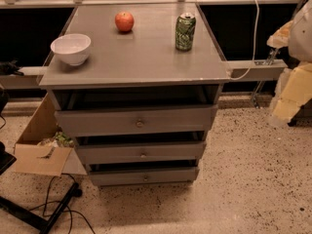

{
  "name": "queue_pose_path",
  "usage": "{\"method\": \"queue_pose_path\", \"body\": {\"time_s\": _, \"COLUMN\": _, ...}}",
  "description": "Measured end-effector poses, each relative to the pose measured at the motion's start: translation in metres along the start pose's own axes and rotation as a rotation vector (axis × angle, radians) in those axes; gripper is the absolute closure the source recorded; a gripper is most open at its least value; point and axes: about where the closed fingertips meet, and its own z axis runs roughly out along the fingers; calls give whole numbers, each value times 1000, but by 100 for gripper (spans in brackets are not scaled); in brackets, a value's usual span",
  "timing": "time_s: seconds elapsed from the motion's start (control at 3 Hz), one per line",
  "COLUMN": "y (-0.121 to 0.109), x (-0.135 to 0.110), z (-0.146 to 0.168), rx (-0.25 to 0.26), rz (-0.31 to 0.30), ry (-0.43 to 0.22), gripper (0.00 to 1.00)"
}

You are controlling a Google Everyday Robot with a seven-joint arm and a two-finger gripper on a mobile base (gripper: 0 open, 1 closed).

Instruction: Open middle drawer

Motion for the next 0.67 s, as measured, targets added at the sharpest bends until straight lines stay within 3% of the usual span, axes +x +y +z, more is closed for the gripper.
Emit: {"method": "queue_pose_path", "body": {"time_s": 0.67, "y": 10, "x": -3, "z": 16, "rx": 7, "rz": 3, "ry": -6, "gripper": 0}}
